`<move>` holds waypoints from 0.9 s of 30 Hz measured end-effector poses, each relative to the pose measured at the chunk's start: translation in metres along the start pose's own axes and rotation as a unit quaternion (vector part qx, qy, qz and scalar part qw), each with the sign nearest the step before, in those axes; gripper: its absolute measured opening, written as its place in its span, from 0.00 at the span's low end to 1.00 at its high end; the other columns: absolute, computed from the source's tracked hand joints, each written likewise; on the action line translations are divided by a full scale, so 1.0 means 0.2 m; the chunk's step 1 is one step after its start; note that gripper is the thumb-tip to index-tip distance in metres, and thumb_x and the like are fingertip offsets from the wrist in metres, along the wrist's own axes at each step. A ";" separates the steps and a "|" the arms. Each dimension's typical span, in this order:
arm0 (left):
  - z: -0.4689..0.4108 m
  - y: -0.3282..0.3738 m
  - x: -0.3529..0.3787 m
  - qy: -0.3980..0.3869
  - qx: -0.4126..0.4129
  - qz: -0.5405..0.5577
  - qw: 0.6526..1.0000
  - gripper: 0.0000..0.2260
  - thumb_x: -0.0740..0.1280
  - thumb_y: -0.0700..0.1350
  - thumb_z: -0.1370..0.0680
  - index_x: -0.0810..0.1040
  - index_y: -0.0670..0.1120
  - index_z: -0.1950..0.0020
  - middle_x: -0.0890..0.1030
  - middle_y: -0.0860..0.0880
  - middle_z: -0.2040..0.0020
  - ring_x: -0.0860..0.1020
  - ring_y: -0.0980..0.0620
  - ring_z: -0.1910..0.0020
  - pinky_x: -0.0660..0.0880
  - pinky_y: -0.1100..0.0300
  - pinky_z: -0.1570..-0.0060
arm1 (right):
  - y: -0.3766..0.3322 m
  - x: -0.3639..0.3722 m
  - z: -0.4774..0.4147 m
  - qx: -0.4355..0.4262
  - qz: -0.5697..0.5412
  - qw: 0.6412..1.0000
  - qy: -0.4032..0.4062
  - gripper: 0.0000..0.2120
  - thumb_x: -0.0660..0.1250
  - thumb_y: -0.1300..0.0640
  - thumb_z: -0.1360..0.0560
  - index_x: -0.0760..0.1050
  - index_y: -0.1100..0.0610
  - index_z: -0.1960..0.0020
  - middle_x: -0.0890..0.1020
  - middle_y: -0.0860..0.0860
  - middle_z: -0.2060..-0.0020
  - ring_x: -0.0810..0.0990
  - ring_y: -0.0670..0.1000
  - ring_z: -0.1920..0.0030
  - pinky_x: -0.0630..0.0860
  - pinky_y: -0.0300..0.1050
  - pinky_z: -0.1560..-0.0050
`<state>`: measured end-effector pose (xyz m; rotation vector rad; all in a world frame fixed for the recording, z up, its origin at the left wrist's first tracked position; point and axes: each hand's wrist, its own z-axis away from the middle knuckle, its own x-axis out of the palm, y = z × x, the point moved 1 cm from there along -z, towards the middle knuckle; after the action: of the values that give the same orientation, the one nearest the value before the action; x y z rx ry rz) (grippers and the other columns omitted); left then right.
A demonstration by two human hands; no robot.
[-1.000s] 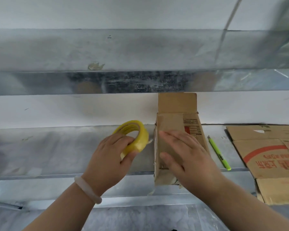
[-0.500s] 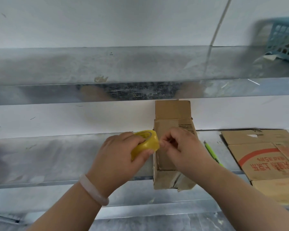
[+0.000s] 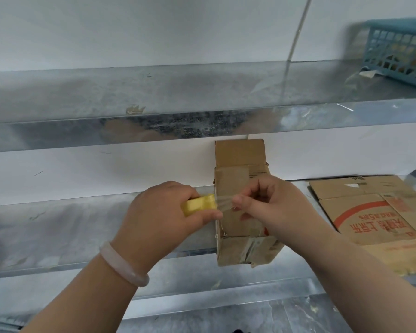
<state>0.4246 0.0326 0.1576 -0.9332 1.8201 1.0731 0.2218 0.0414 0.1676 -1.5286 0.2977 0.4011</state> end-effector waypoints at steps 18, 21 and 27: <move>0.11 -0.16 0.10 0.013 0.050 0.082 0.995 0.18 0.53 0.71 0.26 0.70 0.59 0.64 0.72 0.60 0.71 0.73 0.59 0.65 0.68 0.65 0.60 | 0.16 -0.15 0.12 0.037 -0.125 0.988 0.088 0.06 0.67 0.63 0.23 0.71 0.62 0.57 0.85 0.54 0.65 0.86 0.53 0.63 0.82 0.51 0.53; 0.13 -0.21 0.15 0.004 0.063 0.109 0.992 0.18 0.53 0.70 0.25 0.71 0.59 0.61 0.72 0.61 0.68 0.73 0.59 0.64 0.71 0.63 0.51 | 0.22 -0.20 0.13 0.045 -0.106 0.989 0.095 0.06 0.67 0.63 0.23 0.71 0.63 0.56 0.85 0.54 0.65 0.86 0.52 0.62 0.82 0.47 0.54; 0.14 -0.17 0.23 0.022 0.058 -0.073 0.995 0.25 0.52 0.73 0.27 0.73 0.54 0.66 0.71 0.57 0.73 0.70 0.56 0.73 0.67 0.60 0.69 | 0.38 -0.23 0.17 0.088 -0.088 0.986 0.107 0.05 0.66 0.63 0.22 0.72 0.62 0.56 0.85 0.53 0.65 0.86 0.53 0.62 0.81 0.42 0.57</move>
<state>0.4427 0.0363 0.0971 -1.0098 1.7988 0.8526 0.1459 0.0730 0.1191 -1.4113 0.3526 0.0677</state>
